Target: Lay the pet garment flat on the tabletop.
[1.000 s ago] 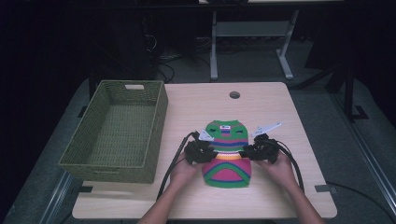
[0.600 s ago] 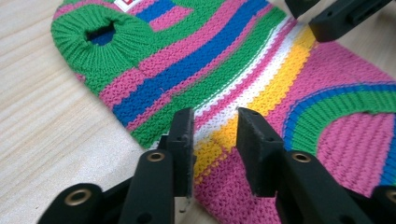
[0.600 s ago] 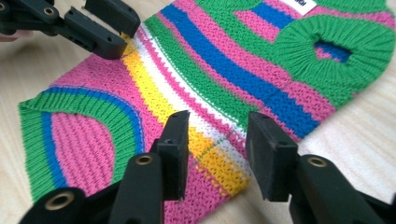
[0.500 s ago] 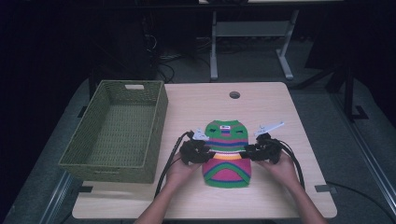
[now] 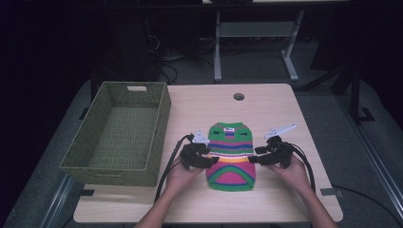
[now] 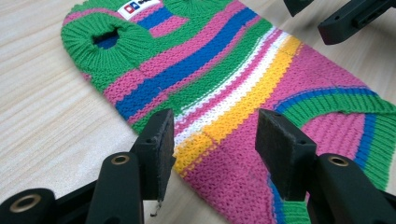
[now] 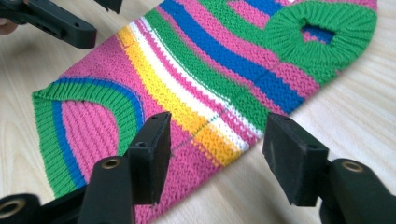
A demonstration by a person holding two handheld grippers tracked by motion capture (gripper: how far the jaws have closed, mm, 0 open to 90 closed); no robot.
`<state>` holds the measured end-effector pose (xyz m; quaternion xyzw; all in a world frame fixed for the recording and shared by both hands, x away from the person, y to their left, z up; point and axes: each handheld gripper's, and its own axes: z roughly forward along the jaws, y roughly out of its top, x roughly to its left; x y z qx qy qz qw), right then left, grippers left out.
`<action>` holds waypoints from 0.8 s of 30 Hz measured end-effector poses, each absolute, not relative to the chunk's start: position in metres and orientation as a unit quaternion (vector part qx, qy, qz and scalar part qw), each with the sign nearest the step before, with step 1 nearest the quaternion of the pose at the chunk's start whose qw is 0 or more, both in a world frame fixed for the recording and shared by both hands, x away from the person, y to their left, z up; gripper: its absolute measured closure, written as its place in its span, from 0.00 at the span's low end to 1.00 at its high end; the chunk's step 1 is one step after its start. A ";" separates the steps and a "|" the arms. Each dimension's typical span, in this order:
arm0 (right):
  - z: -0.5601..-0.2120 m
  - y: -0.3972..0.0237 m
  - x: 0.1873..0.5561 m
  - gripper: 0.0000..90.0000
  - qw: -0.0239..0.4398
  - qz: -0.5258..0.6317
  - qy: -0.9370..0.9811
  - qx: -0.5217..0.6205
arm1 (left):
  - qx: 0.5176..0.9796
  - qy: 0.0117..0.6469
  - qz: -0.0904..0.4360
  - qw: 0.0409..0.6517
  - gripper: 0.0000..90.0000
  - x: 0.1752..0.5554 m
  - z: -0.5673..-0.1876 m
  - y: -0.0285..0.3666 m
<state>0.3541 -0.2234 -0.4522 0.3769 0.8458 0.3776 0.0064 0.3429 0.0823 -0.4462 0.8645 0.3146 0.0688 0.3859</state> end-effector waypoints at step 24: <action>-0.449 -0.249 0.327 0.37 0.019 0.372 0.846 0.380 | 0.863 0.306 0.058 0.397 0.38 0.315 -0.448 0.100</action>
